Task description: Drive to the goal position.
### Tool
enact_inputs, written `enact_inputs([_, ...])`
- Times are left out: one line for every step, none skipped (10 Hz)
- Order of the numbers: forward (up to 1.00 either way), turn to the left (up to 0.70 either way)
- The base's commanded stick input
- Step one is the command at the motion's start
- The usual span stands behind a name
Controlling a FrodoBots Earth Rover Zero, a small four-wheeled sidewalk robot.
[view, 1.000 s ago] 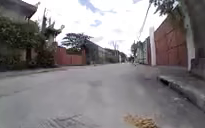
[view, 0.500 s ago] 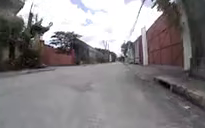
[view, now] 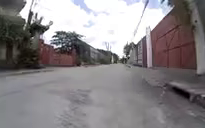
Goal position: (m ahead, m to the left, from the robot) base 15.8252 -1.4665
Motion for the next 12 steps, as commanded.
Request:
enact_inputs([1.0, -0.4])
enact_inputs([1.0, -0.4])
enact_inputs([1.0, -0.21])
enact_inputs([1.0, -0.07])
enact_inputs([1.0, -0.03])
enact_inputs([1.0, -0.03])
enact_inputs([1.0, -0.08])
enact_inputs([1.0, -0.29])
enact_inputs([1.0, -0.4])
enact_inputs([1.0, -0.4])
enact_inputs([1.0, -0.22])
enact_inputs([1.0, -0.21])
